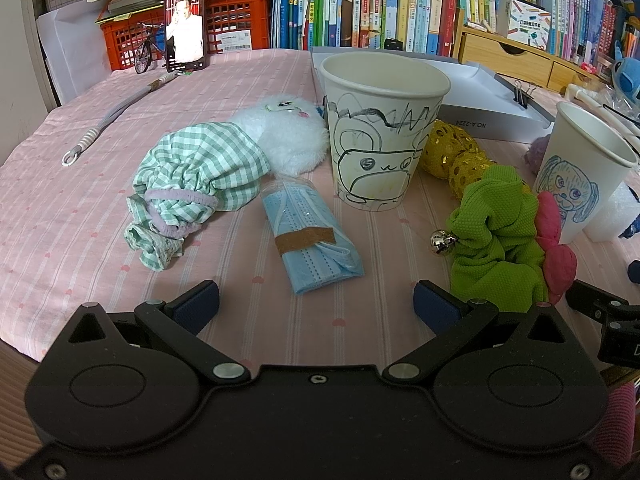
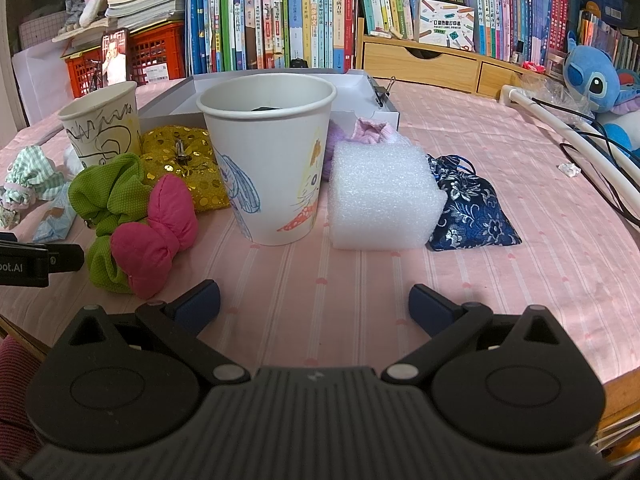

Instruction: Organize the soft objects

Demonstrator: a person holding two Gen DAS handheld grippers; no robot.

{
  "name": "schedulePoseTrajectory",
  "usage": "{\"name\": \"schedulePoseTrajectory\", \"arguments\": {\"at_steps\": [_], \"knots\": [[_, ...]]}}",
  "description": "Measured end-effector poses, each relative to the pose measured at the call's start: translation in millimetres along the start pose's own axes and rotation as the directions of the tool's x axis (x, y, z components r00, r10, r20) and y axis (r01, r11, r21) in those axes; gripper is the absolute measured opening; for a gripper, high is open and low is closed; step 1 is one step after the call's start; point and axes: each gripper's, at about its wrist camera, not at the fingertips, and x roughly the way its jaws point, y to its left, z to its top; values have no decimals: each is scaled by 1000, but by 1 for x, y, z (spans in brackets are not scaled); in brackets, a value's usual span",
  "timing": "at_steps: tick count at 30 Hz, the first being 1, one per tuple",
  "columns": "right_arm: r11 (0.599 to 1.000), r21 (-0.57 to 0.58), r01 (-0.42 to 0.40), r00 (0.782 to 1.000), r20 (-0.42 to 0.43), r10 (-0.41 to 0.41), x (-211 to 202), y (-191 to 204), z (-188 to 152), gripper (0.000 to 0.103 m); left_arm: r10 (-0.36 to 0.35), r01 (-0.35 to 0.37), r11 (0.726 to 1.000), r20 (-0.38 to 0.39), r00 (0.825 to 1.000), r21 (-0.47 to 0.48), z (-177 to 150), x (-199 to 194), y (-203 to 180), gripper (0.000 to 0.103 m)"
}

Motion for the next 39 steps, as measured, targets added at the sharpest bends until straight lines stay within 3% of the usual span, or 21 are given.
{"name": "schedulePoseTrajectory", "arguments": {"at_steps": [18, 23, 29, 35, 39], "knots": [[1000, -3, -26, 1000, 9, 26, 0, -3, 2, 103, -22, 22, 1000, 6, 1000, 3, -2, -3, 3, 103], [993, 5, -119, 992, 52, 119, -9, -4, 4, 103, -51, 52, 998, 30, 998, -45, 0, -9, 12, 98], [969, -112, -222, 969, 89, 232, -16, 20, 8, 98, -33, 40, 997, 99, 995, -71, 5, -23, 23, 96], [930, -139, -342, 932, 79, 354, -13, 44, 14, 96, -45, 53, 995, 97, 994, -81, 13, -20, 30, 75], [923, -184, -337, 933, 67, 354, -7, 61, 17, 93, -71, 79, 991, 77, 994, -104, 16, -8, 32, 63]]}}
